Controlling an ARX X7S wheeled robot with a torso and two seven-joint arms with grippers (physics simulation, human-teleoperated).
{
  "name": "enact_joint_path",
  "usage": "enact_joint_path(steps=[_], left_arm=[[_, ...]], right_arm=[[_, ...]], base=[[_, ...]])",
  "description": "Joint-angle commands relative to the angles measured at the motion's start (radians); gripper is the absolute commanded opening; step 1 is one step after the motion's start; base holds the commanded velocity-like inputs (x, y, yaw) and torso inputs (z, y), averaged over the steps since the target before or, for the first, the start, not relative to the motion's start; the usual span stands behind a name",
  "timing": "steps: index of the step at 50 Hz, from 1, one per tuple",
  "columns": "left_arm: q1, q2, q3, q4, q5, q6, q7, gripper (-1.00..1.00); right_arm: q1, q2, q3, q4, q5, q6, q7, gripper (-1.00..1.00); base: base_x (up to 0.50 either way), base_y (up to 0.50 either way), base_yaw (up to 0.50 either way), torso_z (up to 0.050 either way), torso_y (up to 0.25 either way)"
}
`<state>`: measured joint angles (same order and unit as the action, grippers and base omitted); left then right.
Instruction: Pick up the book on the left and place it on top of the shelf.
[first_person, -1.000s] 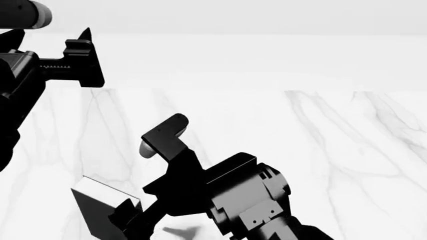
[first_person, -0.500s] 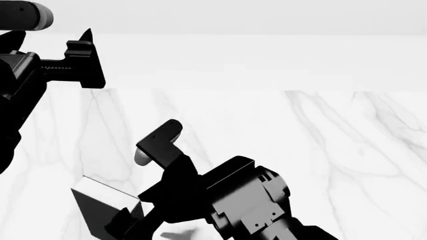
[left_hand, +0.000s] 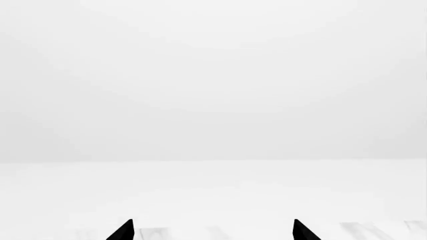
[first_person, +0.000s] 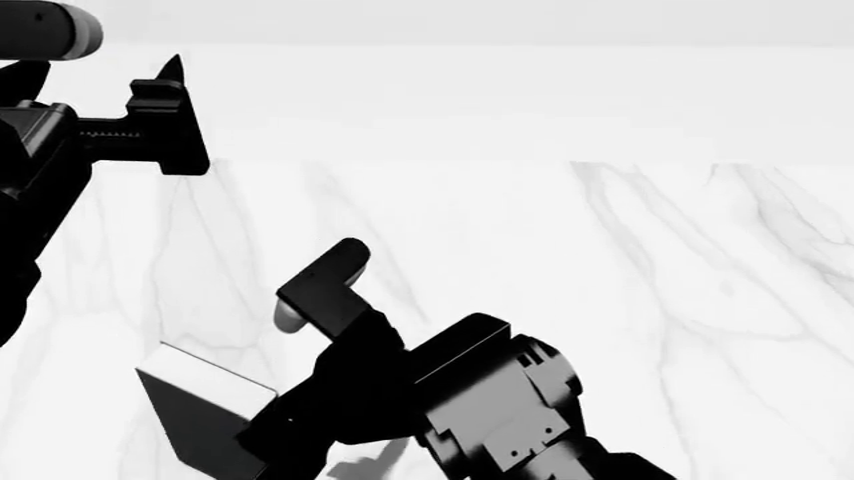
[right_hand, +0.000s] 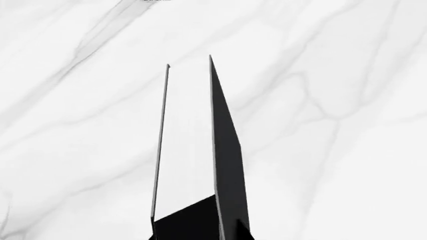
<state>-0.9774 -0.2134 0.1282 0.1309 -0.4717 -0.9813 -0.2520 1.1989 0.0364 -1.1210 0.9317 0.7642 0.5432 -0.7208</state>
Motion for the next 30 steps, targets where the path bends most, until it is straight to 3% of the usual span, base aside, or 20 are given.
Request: enact_joint_path(steps=[1,4,30], left_arm=[[0.003,-0.003,0.000,-0.001,-0.007,0.007,-0.001,1.00],[-0.001,0.000,-0.013,-0.006,-0.029,-0.012,0.007,1.00],[-0.002,-0.010,-0.009,0.020,-0.047,-0.015,-0.004,1.00]], right_arm=[[-0.008,0.003,-0.005,-0.016,0.030,-0.004,0.004,-1.00],[-0.008,0.002,-0.006,-0.013,0.030,-0.008,0.005,-1.00],[0.004,0.073,-0.001,-0.171,0.065,0.065,0.076,-1.00]], base=[[0.00,0.00,0.00,0.000,0.000],[0.00,0.00,0.00,0.000,0.000],[0.00,0.00,0.00,0.000,0.250]])
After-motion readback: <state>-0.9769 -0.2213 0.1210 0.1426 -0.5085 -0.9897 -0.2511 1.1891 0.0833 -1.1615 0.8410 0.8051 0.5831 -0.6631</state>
